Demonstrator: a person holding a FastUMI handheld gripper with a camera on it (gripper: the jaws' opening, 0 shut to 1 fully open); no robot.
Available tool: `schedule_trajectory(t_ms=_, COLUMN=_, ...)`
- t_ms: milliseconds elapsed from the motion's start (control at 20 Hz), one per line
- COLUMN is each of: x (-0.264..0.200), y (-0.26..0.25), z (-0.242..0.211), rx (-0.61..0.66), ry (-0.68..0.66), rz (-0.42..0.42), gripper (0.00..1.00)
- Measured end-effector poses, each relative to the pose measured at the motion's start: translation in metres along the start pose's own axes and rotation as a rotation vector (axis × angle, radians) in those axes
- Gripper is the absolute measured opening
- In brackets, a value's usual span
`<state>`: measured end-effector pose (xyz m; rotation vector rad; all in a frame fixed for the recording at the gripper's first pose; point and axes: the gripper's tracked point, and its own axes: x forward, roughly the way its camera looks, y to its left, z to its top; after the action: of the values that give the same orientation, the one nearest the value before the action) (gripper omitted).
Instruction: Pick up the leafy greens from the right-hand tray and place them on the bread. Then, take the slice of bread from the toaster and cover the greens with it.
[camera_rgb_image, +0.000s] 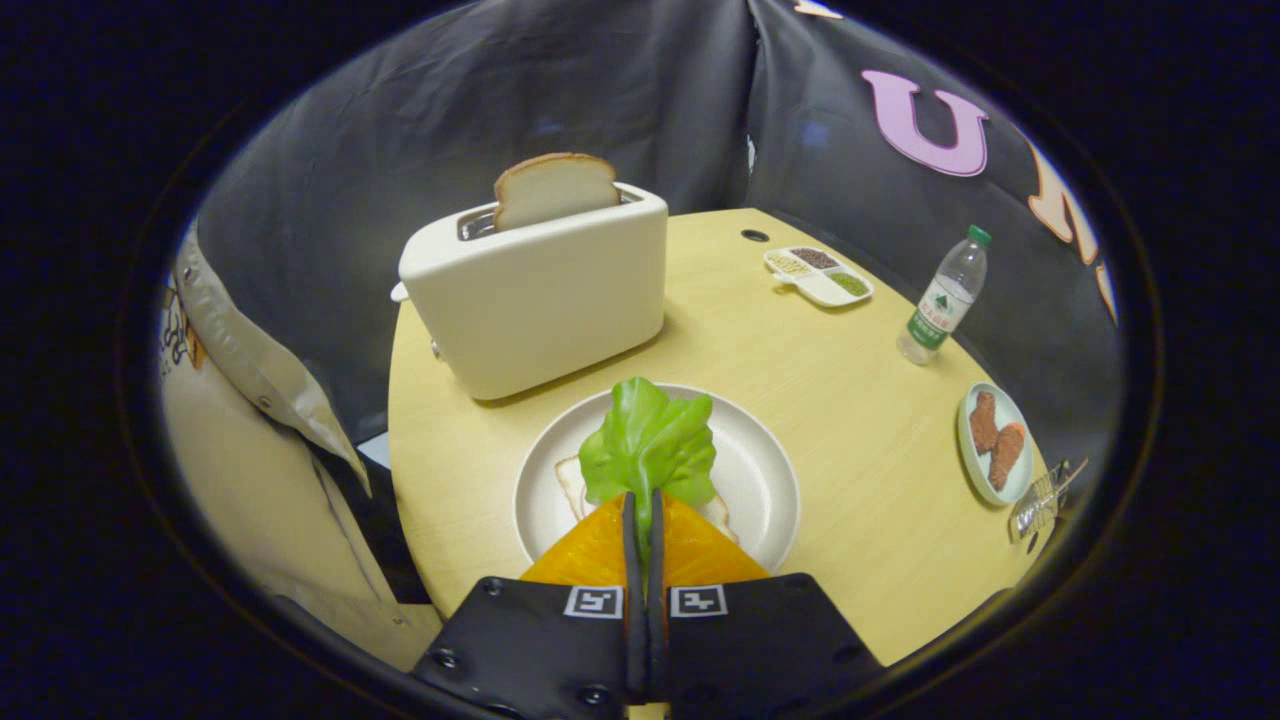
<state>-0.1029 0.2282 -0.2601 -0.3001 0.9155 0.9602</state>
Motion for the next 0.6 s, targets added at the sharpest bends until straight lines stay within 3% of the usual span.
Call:
schedule_trajectory(t_ms=350, x=0.024, y=0.007, z=-0.003, rx=0.0, ry=0.045, rz=0.022, gripper=0.04)
schedule_trajectory(t_ms=600, x=0.033, y=0.004, z=-0.01, rx=-0.004, ry=0.086, rz=0.012, gripper=0.12)
